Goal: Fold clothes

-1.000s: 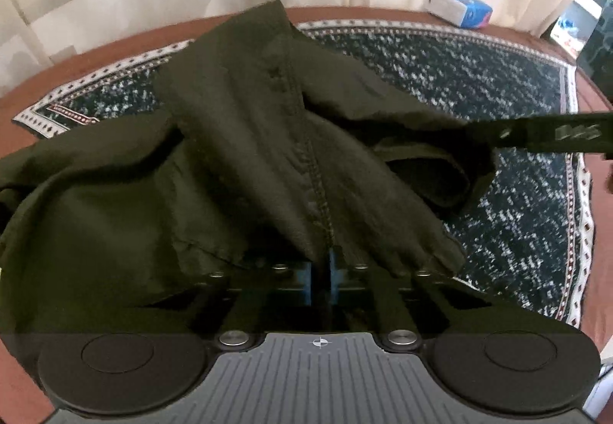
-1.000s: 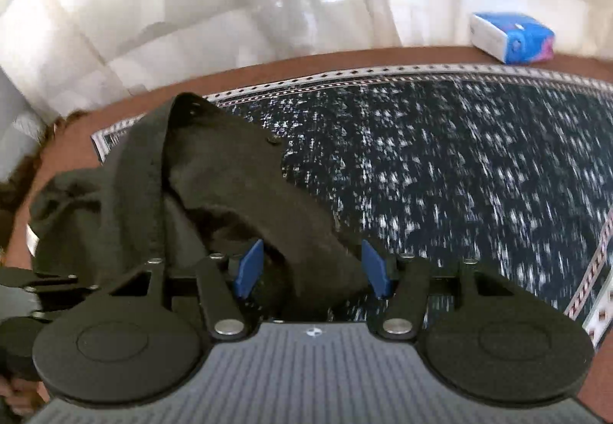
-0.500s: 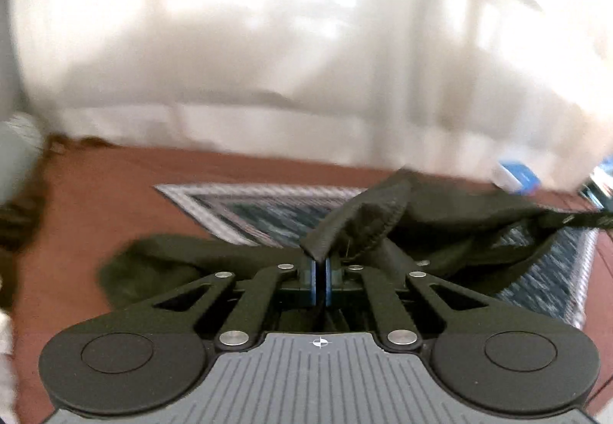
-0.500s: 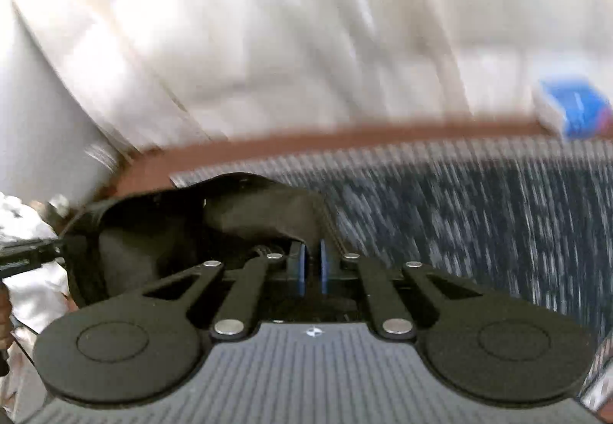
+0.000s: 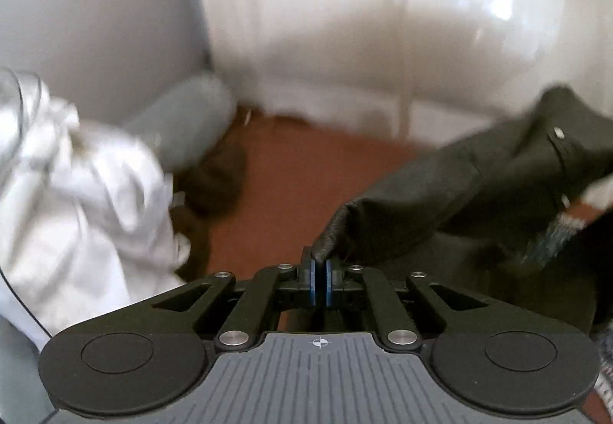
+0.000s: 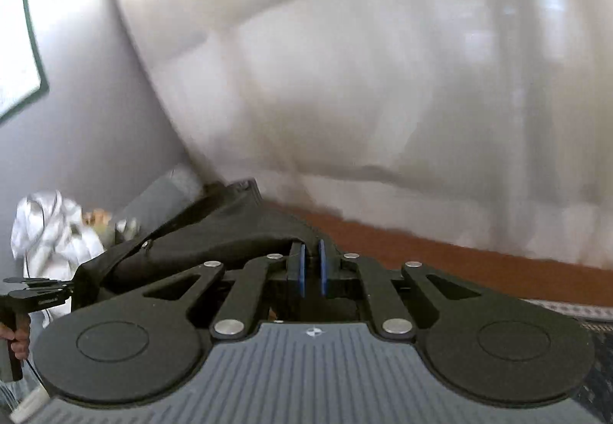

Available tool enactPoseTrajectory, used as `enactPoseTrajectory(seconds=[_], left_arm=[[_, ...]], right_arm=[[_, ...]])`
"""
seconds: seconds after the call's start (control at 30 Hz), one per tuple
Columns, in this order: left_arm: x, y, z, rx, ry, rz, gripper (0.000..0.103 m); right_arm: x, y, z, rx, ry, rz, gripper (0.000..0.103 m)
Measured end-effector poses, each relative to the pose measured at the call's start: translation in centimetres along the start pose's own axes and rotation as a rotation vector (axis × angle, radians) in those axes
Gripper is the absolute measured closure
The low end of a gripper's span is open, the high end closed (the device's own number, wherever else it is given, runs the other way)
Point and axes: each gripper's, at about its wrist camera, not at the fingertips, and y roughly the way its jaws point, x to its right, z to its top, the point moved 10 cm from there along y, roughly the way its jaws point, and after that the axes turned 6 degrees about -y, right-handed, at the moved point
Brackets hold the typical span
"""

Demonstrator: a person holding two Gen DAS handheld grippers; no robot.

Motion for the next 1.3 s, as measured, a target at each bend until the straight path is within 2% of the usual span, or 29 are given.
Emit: enactPoseTrajectory(seconds=[0.03, 0.07, 0.1, 0.17, 0.27, 0.37, 0.47, 0.57, 0.63, 0.77, 1.0, 1.2, 1.3], left_arm=[[-0.4, 1.5, -1.0, -0.04, 0.02, 0.02, 0.097], [-0.7, 2.7, -1.7, -0.069, 0.035, 0.045, 0.087], [-1.0, 3.7, -2.4, -0.096, 0.051, 0.071, 0.069], [-1.3, 4.1, -3.2, -0.104, 0.085, 0.104, 0.066], [-0.5, 2.9, -2.7, -0.075, 0.115, 0.057, 0.054], [3.2, 1.6, -1.6, -0.035, 0.137, -0.093, 0.046], [9.3, 2.1, -1.4, -0.029, 0.217, -0.253, 0.044], [15.4, 4.2, -1.9, -0.024, 0.317, -0.349, 0.043], [18.9, 5.6, -2.0, -0.033, 0.339, -0.41, 0.042], [23.2, 7.6, -1.3, -0.05, 0.291, -0.529, 0.039], [27.6, 8.0, -0.2, -0.125, 0.096, -0.744, 0.037], [29.8, 8.9, -1.4, -0.176, 0.051, -0.805, 0.035], [30.5, 8.1, -1.6, -0.15, 0.072, -0.83, 0.034]], right_arm=[[-0.8, 1.9, 0.0, -0.025, -0.019, 0.005, 0.094], [-1.6, 3.9, -0.2, -0.055, -0.032, 0.008, 0.094], [-2.1, 5.9, -0.7, -0.086, -0.037, 0.009, 0.094], [-3.1, 9.7, -1.6, -0.146, -0.045, 0.011, 0.093], [-3.6, 14.0, -3.2, -0.207, -0.038, -0.007, 0.089], [-3.6, 16.6, -3.9, -0.24, -0.009, -0.011, 0.088], [-3.6, 16.9, -3.6, -0.244, 0.013, -0.013, 0.088], [-3.2, 16.1, -2.9, -0.234, 0.033, -0.009, 0.089], [-2.9, 15.4, -2.6, -0.228, 0.046, -0.007, 0.089], [-1.8, 13.7, -2.2, -0.211, 0.071, -0.011, 0.089], [0.4, 11.6, -2.3, -0.195, 0.149, -0.028, 0.089], [1.7, 10.7, -2.8, -0.19, 0.203, -0.041, 0.089], [1.8, 10.5, -2.8, -0.193, 0.194, -0.05, 0.089]])
